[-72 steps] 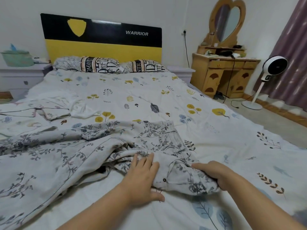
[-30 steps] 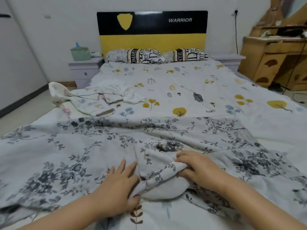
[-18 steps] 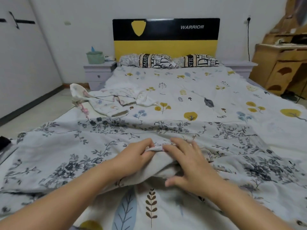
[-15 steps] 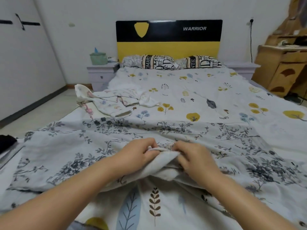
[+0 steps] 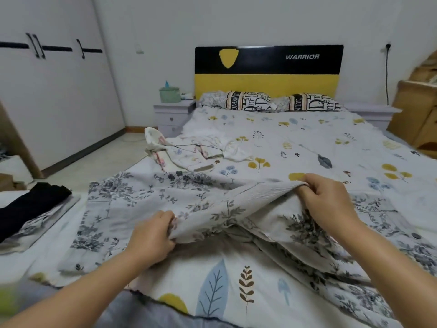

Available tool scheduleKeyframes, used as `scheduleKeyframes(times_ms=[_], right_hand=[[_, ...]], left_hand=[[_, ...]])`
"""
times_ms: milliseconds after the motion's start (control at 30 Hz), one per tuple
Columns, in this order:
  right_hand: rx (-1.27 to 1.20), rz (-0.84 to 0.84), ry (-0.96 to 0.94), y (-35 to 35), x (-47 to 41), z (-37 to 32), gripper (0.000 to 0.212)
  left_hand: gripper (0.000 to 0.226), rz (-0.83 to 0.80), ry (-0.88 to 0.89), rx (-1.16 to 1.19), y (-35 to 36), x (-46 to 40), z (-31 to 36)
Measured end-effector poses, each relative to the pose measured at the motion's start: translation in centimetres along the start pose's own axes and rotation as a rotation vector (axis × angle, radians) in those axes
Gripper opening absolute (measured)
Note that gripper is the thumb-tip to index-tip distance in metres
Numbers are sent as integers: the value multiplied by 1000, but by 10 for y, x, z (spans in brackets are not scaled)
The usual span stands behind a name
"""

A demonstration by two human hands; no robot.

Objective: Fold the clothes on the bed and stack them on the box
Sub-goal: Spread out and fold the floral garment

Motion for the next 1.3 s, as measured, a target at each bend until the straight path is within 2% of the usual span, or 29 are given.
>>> scheduleKeyframes(times_ms=[33,100,267,367,433,567,667,733,800,867,933,967,1033,1133,1200,1300], right_hand=[[28,-7,4,1,1,1,20],[87,-47,17,4,4,2,20],[22,-149,-16,9,10,-6,6],[-27,-246,-94,3,13,-22,13],[-60,-313,-122,-2,14,-32,19],[-213,-404,-124,-11,13,-52,37],[-316,-354,-80,-12,4,-55,42],[-267,-312,-36,-3,-7,-50,43],[-89,-229,10,10,-18,-40,42],[152,-121,57,24,-26,-28,37],[397,-60,99,40,-29,-18,21],[499,-74,131,49,-28,-14,18],[627,-153,165,68,-25,-7,31],[623,-244,82,100,-14,-11,48],[650,-379,33,126,-5,-6,55],[706,-569,90,156,6,23,57]], left_hand=[[16,-24,-10,29,-3,0,-11],[27,-71,-27,103,-13,1,-29],[20,21,-95,309,-81,-3,-56],[15,-98,-50,235,-124,-1,-48],[24,-160,-45,133,-155,2,-40],[30,-113,-121,8,-215,4,-39],[31,-134,-130,-11,-234,-2,-39],[26,-179,-128,-82,-230,-13,-38],[21,-180,-121,-178,-211,-29,-43],[18,-87,-91,-319,-185,-48,-48],[20,23,-75,-468,-155,-57,-55],[24,36,-85,-517,-138,-59,-60],[36,68,-101,-569,-107,-58,-68],[53,187,-156,-486,-86,-46,-82],[61,155,-320,-353,-72,-33,-108],[77,2,-628,-84,-42,-12,-162]])
Point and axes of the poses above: each hand's wrist, its own x-axis away from the middle knuckle, its own y-axis out of the palm, z = x × y, the point moved 8 cm from there along -x, towards the middle knuckle, and after that the axes turned 3 degrees about -z, right-handed, at the moved point
